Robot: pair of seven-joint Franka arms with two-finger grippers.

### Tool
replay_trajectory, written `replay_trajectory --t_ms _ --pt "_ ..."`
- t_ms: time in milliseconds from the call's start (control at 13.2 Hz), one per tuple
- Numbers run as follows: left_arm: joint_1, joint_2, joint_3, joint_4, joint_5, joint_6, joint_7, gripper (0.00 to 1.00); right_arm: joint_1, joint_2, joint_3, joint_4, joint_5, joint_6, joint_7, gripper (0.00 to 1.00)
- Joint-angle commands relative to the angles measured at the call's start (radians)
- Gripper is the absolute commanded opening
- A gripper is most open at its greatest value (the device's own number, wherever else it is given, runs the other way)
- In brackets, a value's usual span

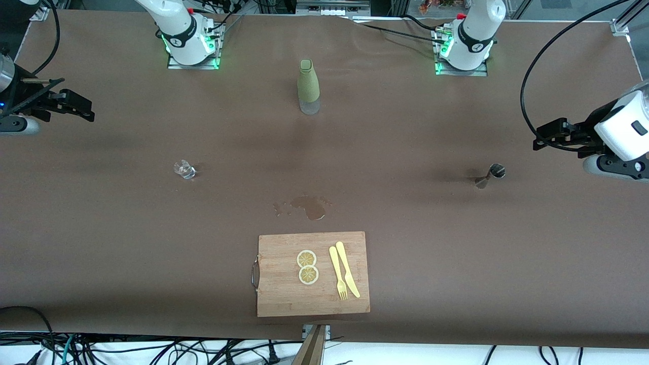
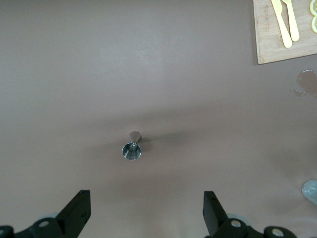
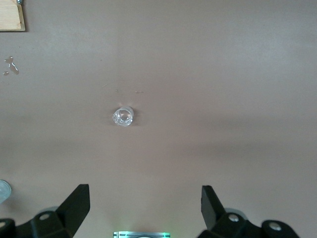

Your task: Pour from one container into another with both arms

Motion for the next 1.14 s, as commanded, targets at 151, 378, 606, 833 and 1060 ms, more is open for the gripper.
replay_trajectory --t_ms 151,378,606,833,1060 --pt "-0.002 0.004 -0.001 0.017 0.035 -0.001 0.007 1.00 -0.011 -0.009 0.013 -0.008 -0.003 -0.008 0.011 1.00" --pt "-0.003 0.004 -0.001 0.017 0.035 -0.001 0.006 1.00 -0.011 -0.009 0.014 -0.008 -0.004 -0.006 0.011 1.00" --pt "-0.005 0.004 -0.003 0.021 0.035 0.002 -0.004 1.00 -0.005 -0.003 0.022 0.006 -0.006 -0.012 -0.004 1.00" --pt "-0.005 0.004 -0.003 0.021 0.035 0.002 -0.004 1.00 0.006 0.006 0.021 0.009 -0.014 -0.039 -0.003 1.00" --pt "-0.005 0.006 -0.003 0.023 0.034 0.002 0.001 1.00 0.005 0.015 0.019 0.013 -0.007 -0.039 0.008 1.00"
